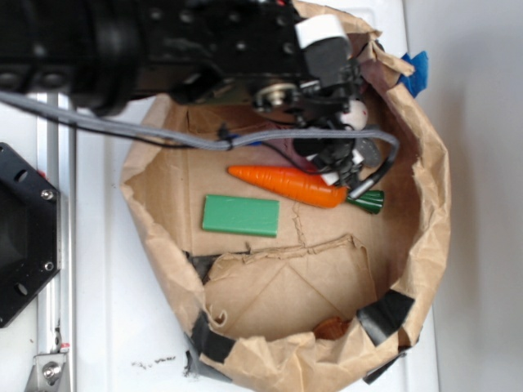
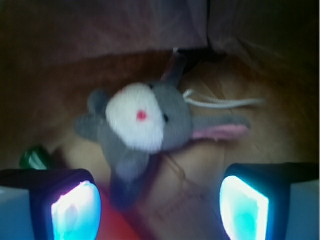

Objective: Grab the gray animal.

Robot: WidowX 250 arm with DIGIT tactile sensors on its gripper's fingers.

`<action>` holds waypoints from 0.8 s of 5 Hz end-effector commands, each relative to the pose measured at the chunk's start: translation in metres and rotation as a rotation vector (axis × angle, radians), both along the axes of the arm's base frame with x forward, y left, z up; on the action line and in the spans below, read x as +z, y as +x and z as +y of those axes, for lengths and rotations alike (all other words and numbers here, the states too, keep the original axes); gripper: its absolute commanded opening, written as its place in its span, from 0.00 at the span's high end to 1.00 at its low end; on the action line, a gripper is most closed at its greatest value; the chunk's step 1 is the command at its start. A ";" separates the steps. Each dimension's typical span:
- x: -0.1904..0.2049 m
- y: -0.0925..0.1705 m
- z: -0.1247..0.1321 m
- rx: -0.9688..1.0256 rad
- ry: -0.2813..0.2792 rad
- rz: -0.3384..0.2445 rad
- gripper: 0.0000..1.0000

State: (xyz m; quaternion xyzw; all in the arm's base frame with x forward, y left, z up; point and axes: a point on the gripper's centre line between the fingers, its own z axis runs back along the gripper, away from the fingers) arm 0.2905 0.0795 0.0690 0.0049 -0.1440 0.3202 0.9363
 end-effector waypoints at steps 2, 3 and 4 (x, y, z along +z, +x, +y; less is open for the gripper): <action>0.015 0.027 0.026 0.097 0.018 -0.102 0.00; 0.010 0.028 0.026 0.123 0.004 -0.134 0.00; 0.004 0.028 0.019 0.120 0.006 -0.139 0.00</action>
